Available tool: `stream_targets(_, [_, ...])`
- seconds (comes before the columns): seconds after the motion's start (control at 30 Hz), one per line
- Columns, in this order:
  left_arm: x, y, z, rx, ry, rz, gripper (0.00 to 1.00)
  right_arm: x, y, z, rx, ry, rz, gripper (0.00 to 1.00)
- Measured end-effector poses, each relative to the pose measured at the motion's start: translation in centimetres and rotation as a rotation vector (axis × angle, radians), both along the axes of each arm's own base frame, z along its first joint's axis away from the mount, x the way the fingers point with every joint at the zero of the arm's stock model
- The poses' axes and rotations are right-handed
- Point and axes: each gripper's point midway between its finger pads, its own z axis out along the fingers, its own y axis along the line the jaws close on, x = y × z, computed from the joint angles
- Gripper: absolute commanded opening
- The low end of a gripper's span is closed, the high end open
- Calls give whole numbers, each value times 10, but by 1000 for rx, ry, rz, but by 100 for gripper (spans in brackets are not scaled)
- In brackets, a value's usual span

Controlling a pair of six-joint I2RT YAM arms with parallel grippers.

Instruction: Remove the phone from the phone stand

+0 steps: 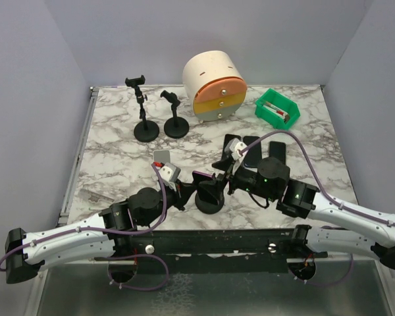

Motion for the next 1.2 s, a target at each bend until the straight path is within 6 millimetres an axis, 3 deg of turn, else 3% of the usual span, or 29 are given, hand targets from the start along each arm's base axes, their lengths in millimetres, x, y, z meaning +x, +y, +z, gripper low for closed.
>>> stream_targets(0.13, [0,0,0,0,0,0,0,-2,8,-8,-41,29,30,70])
stream_targets(0.27, [0,0,0,0,-1,-1,0,-2,15,-22,-89,63,48,58])
stream_targets(0.43, [-1,0,1,-3,-3,-3,0,-4,20,-36,-122,89,66,38])
stream_targets(0.7, [-2,3,1,5,-5,-9,0,-6,23,-38,-119,105,84,2])
stream_targets(1.2, [-16,-1,9,-18,-23,-87,0,-31,12,-30,19,37,204,1])
